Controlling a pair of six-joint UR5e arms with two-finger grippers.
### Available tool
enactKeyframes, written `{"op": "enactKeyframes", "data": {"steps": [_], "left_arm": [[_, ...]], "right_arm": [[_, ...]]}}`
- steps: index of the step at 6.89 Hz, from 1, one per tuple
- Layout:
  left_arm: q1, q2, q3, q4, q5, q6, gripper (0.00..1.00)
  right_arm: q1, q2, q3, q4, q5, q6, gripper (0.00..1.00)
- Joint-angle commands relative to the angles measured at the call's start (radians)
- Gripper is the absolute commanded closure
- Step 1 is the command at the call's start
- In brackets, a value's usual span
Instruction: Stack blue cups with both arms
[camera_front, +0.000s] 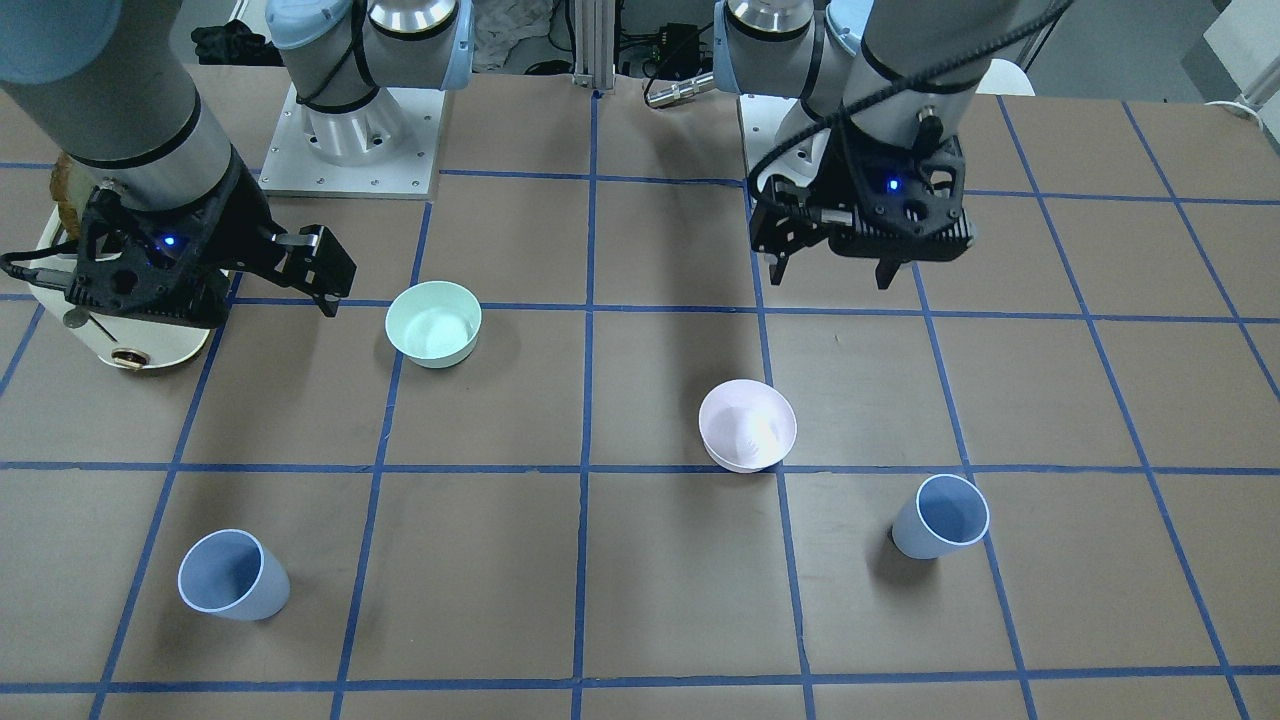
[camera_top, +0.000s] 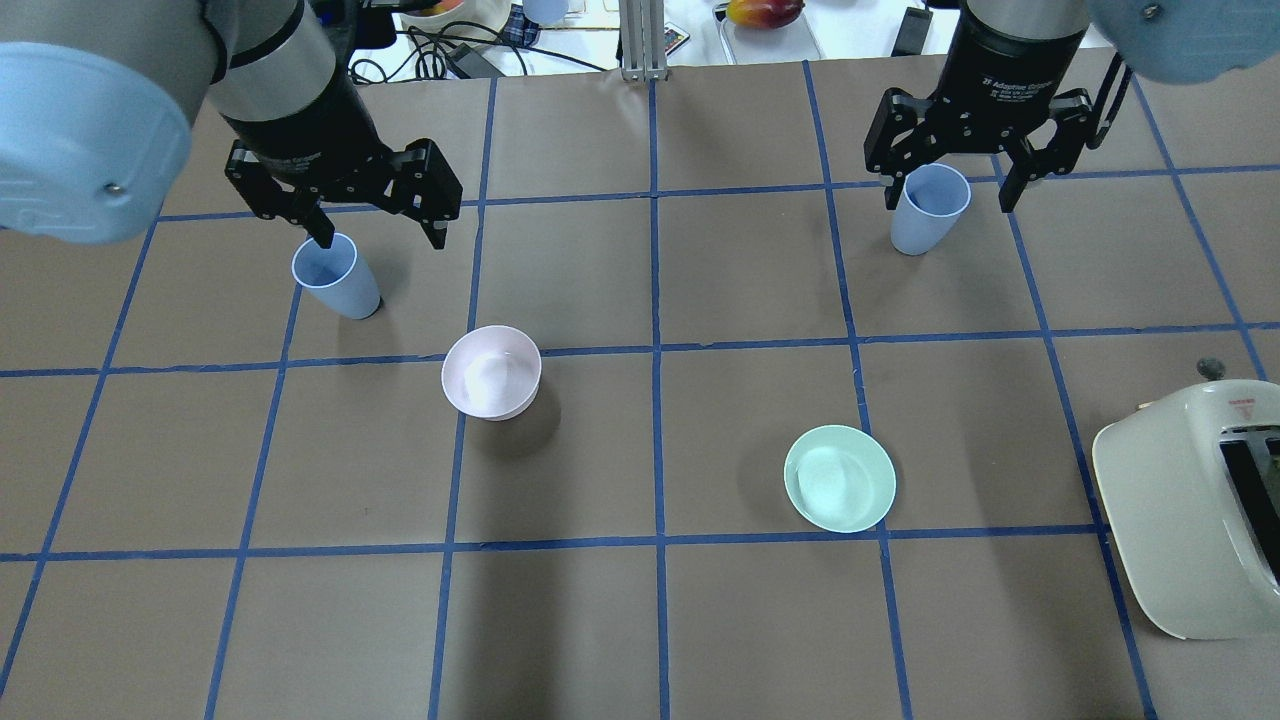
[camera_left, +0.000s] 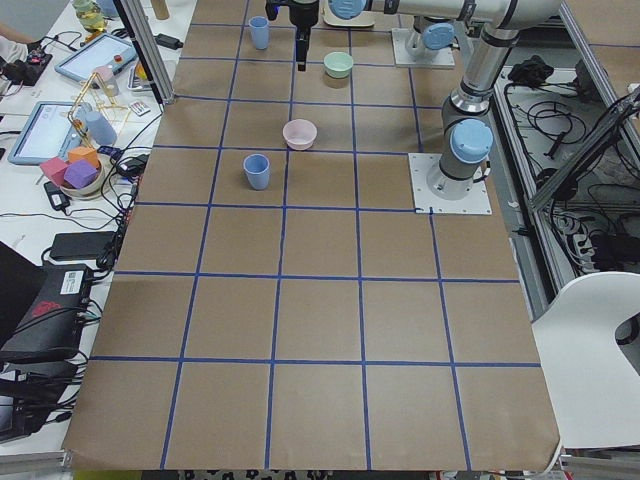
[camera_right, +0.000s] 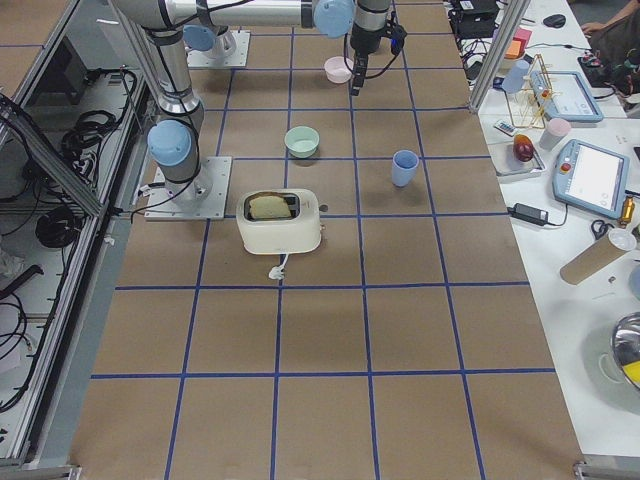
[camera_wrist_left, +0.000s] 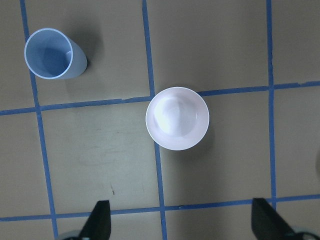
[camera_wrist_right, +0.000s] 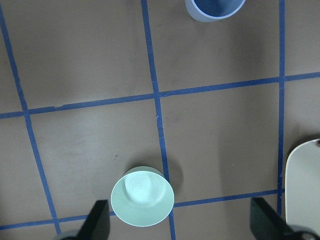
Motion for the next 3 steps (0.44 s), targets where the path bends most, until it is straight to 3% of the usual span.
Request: {"op": "enactKeyframes", "data": {"steps": [1,3], "left_arm": [[0.091,-0.203,0.013,0.197,0.026,-0.019,0.00],[0.163,-0.323,0.016,0.288,0.057,-0.015,0.00]], "right_arm": [[-0.001,0.001,0.001,-0.001,0.001,0.003,0.00],[-0.002,0.003,0.001,-0.007,0.001,0.001,0.00]]}}
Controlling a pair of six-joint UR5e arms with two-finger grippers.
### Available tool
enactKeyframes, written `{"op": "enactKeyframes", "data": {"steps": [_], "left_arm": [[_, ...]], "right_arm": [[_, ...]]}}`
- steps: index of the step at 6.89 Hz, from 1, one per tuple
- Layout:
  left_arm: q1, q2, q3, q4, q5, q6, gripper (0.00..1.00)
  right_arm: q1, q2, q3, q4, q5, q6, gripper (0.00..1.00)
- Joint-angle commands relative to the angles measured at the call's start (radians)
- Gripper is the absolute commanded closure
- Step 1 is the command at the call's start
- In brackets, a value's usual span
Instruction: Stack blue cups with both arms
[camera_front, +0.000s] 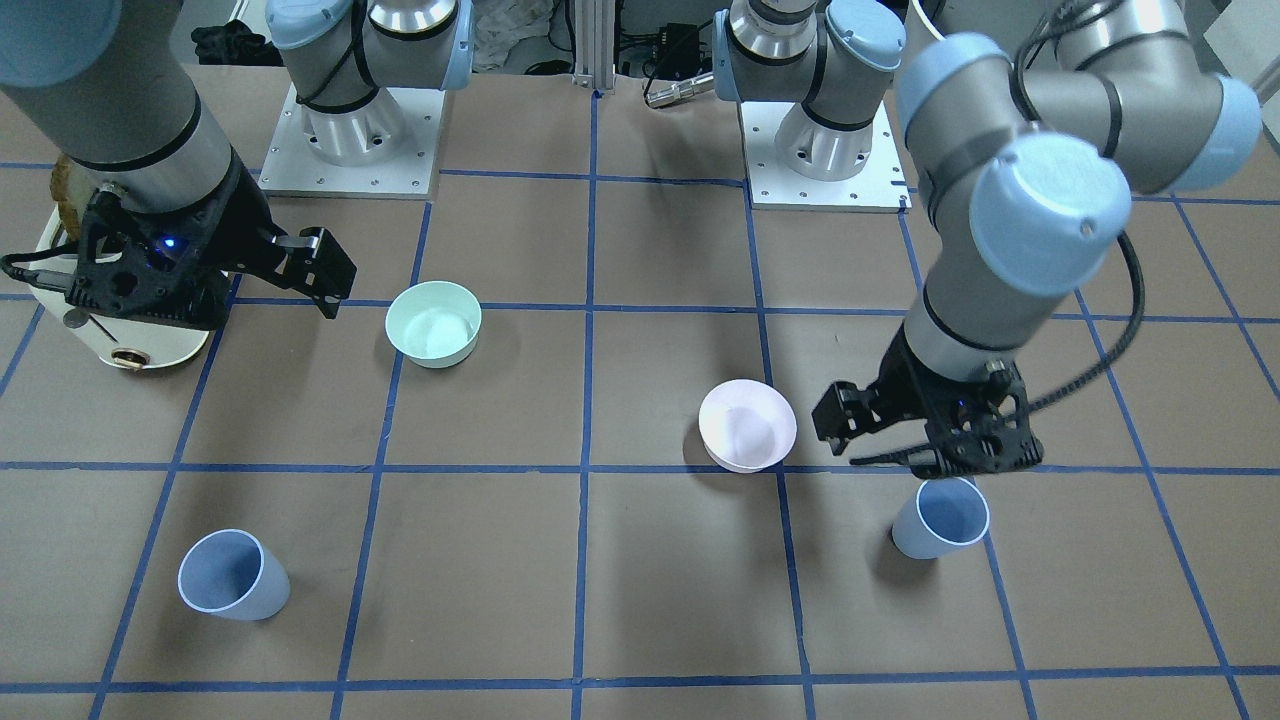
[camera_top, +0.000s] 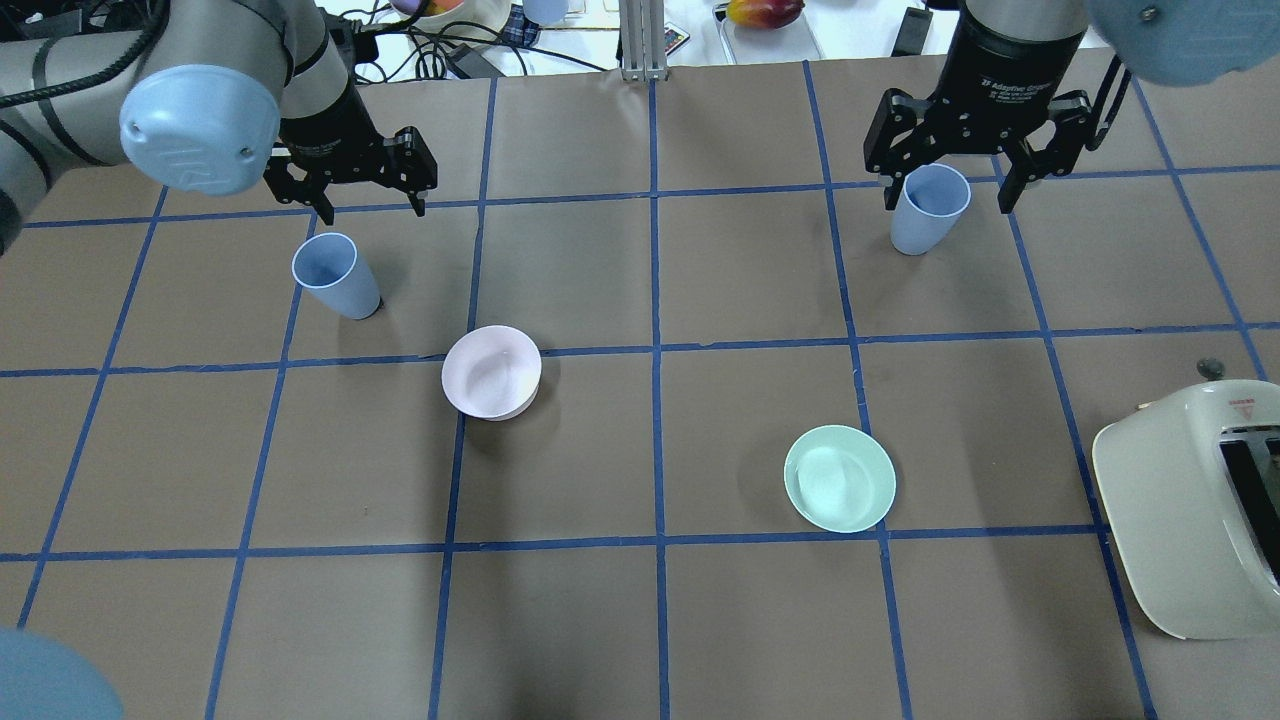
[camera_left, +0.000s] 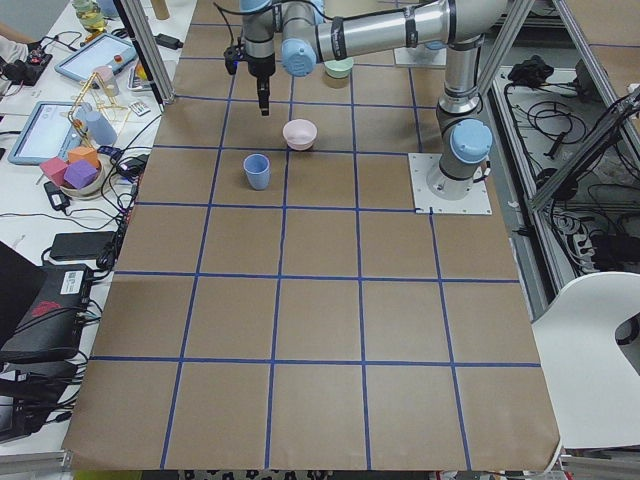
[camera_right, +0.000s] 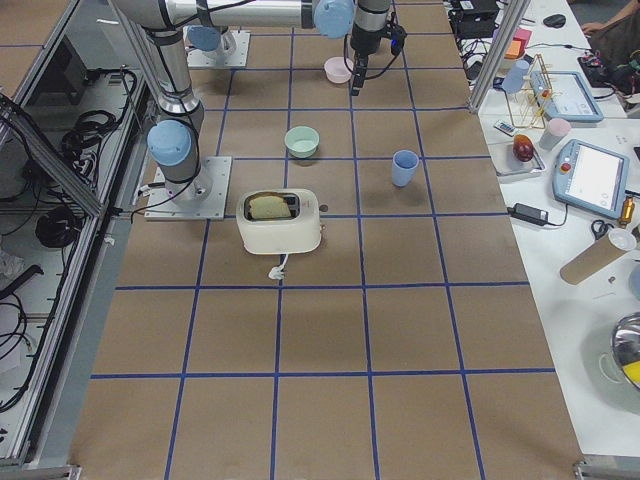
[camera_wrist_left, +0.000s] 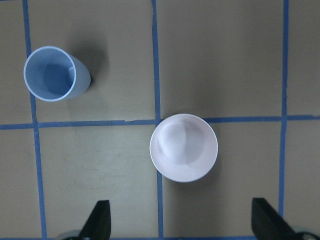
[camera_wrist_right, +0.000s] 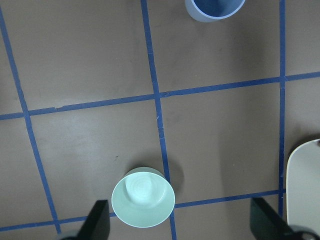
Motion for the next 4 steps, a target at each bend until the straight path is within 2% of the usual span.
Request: {"op": "enactKeyframes", "data": {"steps": [1,2,4], "left_arm": [[0.059,-0.122,-0.010,0.114,0.043,0.004,0.00],[0.059,-0.142,-0.019,0.136,0.051,0.002,0.08],[0.062,-0.169,-0.033,0.138,0.051,-0.001,0.71]], "right_arm": [[-0.015,0.006,0.000,-0.006,0.001,-0.012,0.00],[-0.041,0.018,0.000,-0.015,0.004,-0.016,0.00],[-0.093,0.093,-0.009,-0.141,-0.005,-0.086,0.00]]}}
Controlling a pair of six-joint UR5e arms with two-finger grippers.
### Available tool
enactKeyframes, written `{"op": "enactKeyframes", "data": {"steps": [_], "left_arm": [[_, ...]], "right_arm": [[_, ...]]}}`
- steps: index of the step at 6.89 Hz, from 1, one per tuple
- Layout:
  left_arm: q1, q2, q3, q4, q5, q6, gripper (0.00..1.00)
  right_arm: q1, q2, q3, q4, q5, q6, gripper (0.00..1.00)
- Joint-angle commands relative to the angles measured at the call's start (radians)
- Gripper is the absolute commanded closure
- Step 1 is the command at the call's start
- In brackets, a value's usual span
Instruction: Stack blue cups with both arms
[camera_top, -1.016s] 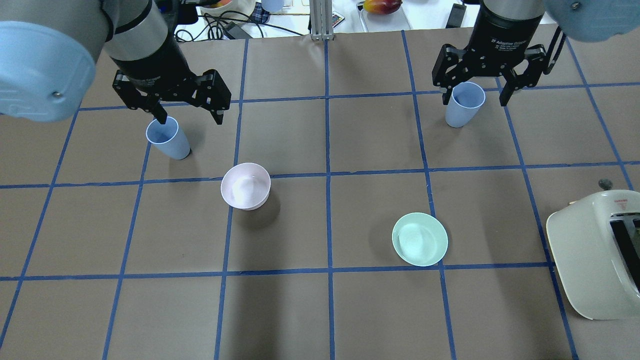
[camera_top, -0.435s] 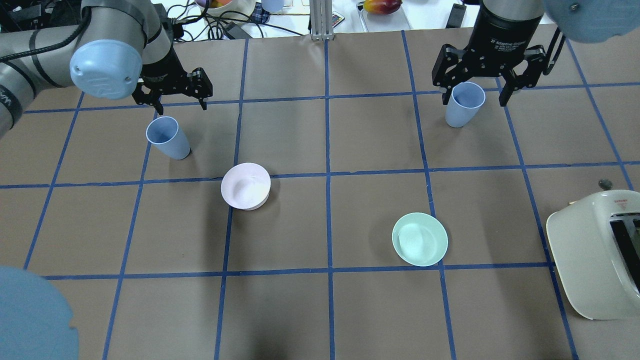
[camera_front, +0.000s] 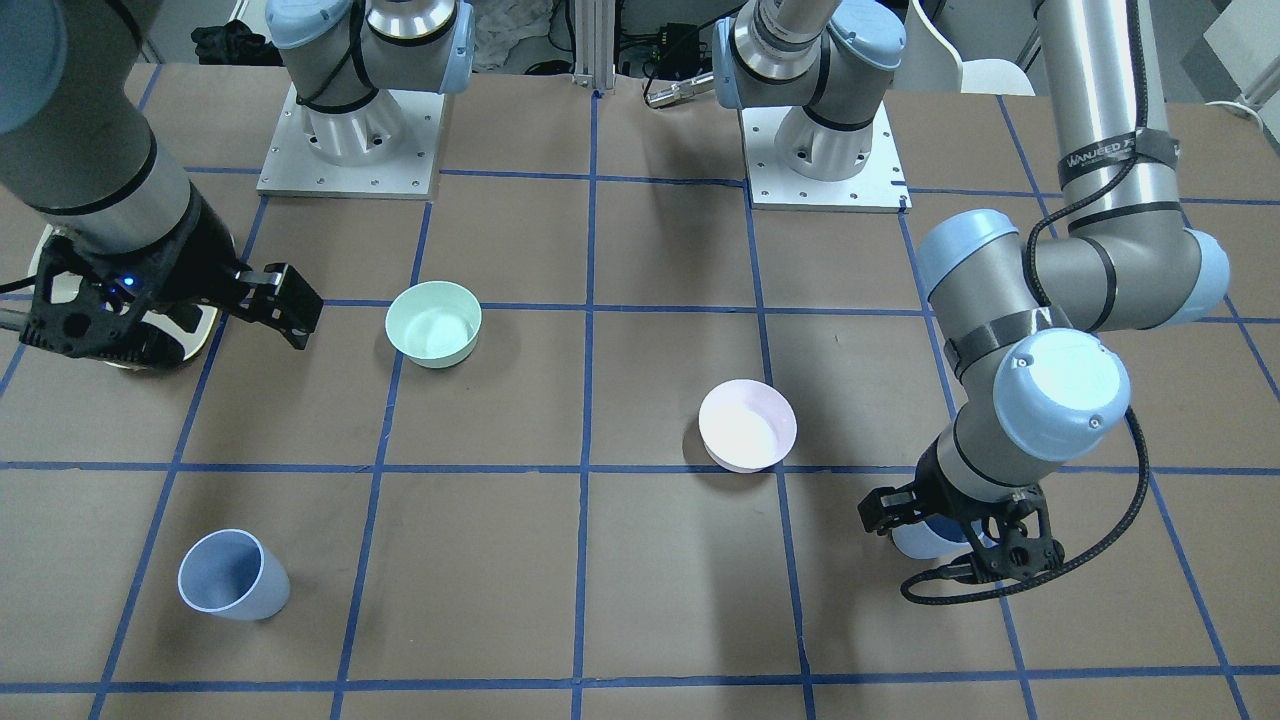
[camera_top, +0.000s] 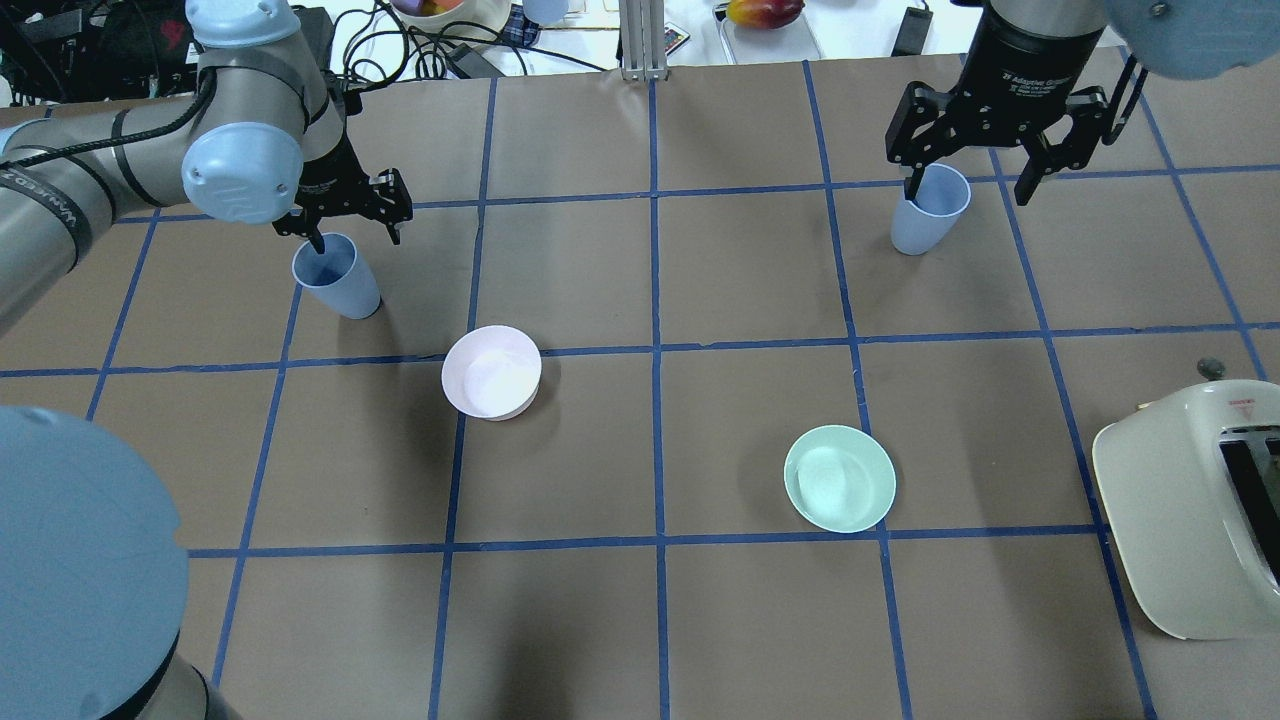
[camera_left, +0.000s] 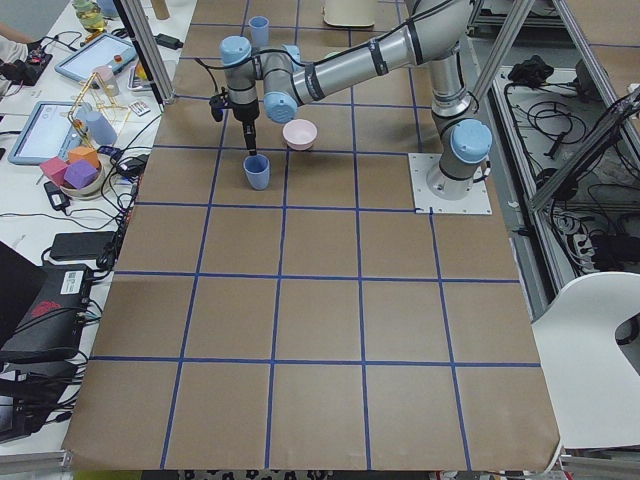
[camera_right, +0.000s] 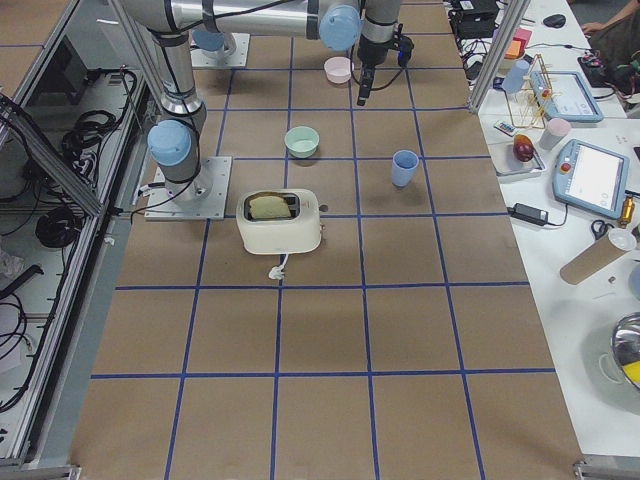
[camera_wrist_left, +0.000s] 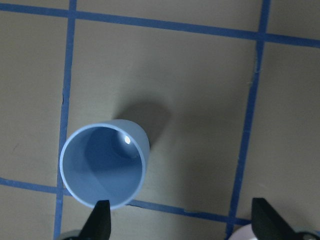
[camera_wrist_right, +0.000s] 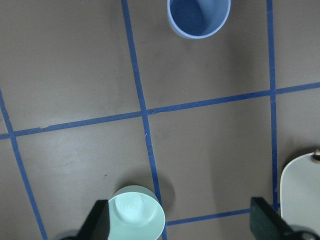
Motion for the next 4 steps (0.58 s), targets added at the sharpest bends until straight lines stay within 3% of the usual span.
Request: {"op": "enactKeyframes", "data": {"steps": [1,4], "left_arm": [[0.002,-0.020,-0.008,0.005,0.001,-0.006,1.00],[-0.012,-0.032,0.021,0.031,-0.002,-0.011,1.00]], "right_arm": [[-0.056,0.090,-0.009,-0.145,-0.002,-0.089,0.00],[-0.111,0.236,-0.011,-0.349,-0.004,-0.178,0.00]]}}
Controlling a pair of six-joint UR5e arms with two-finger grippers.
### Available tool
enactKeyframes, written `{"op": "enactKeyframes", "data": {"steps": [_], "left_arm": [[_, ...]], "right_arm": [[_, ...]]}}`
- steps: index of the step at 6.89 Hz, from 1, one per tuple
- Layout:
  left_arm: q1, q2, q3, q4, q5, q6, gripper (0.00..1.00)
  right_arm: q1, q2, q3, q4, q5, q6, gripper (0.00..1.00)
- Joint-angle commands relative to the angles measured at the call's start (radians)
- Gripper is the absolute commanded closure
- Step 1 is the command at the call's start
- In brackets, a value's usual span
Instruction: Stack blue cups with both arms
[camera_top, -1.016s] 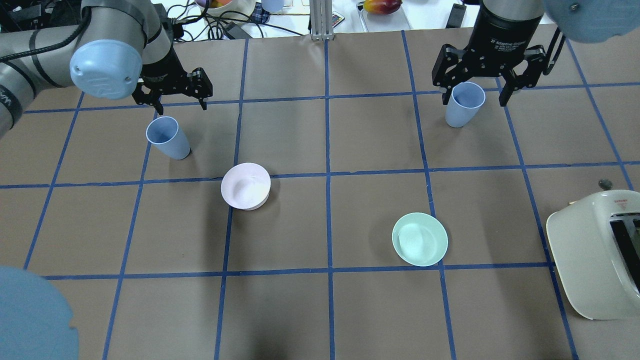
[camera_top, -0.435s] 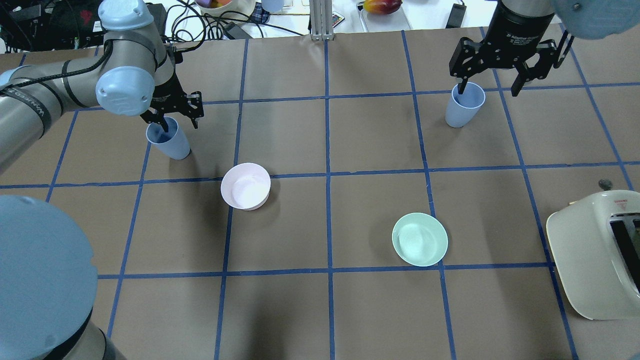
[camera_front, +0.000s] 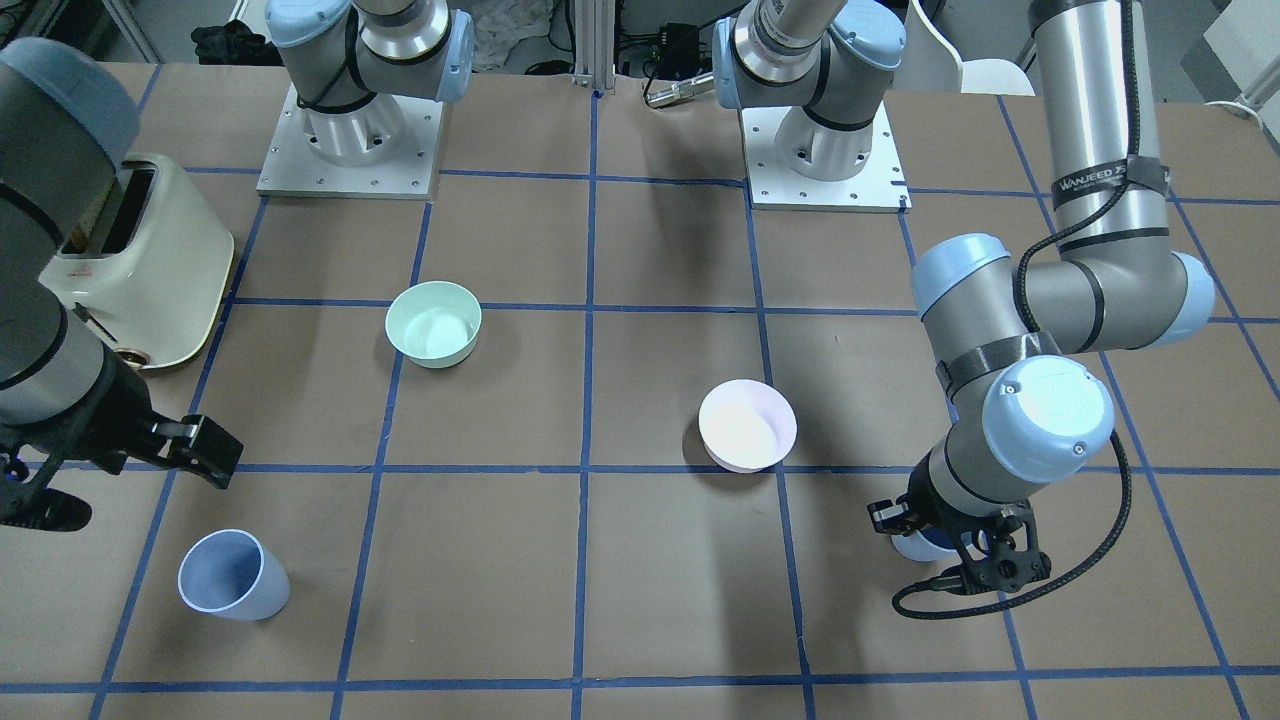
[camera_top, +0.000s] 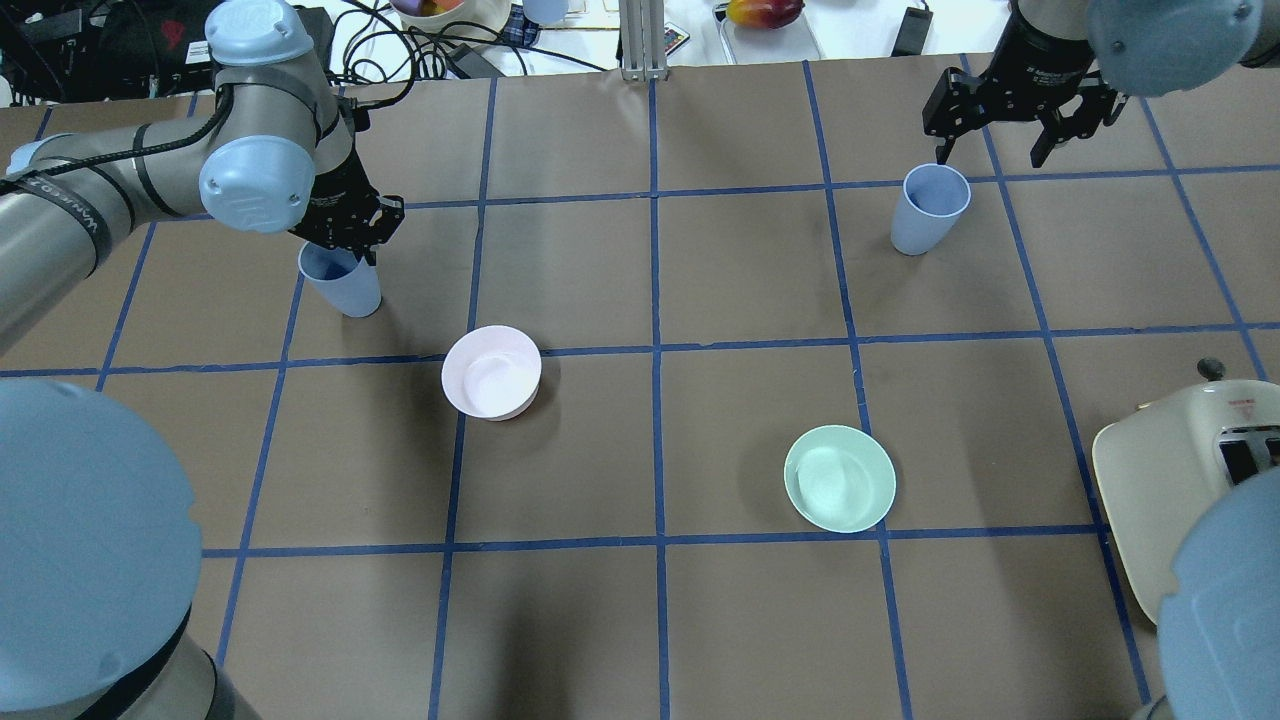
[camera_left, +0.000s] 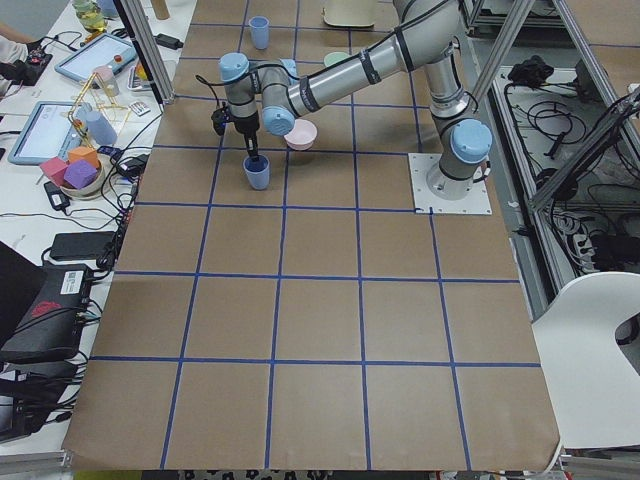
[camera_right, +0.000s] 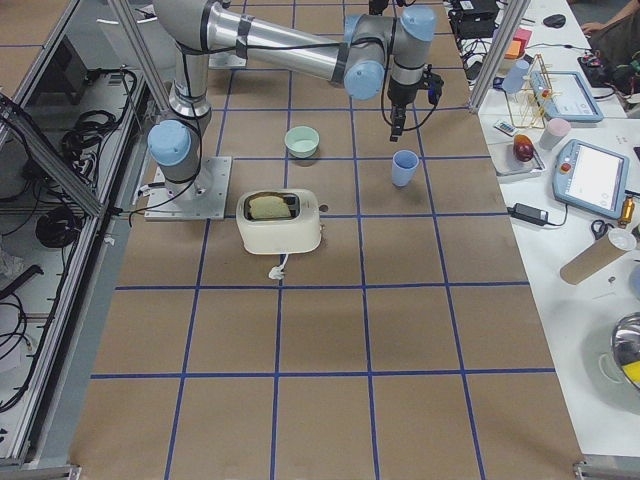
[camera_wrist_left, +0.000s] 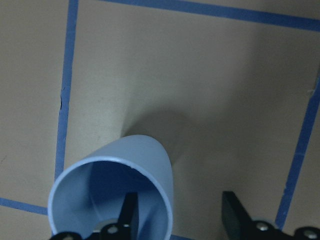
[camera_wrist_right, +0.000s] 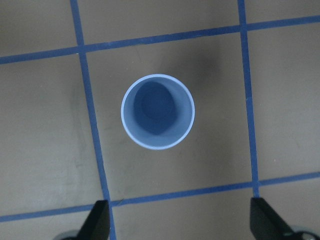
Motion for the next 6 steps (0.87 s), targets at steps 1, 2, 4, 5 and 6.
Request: {"op": "enactKeyframes", "data": {"steps": [1,2,4,5,6], "left_arm": [[-0.084,0.000,0.052,0.025,0.004,-0.027,1.00],[-0.215,0.005,0.127,-0.020,0.063,-0.115,1.00],[-0.387,-0.003,0.200,-0.073,0.055,-0.332,1.00],[-0.423,-0.026,0.218,-0.061,0.047,-0.442,1.00],[-0.431,-0.075,0.288,-0.029,0.024,-0.450,1.00]], "right_arm": [[-0.029,0.094,-0.001,-0.112,0.000,-0.059,0.00],[-0.029,0.119,-0.002,-0.135,-0.001,-0.056,0.00],[-0.029,0.151,-0.001,-0.146,0.000,-0.041,0.00],[-0.030,0.169,0.001,-0.146,-0.001,-0.040,0.00],[-0.033,0.180,0.001,-0.146,-0.001,-0.041,0.00]]}}
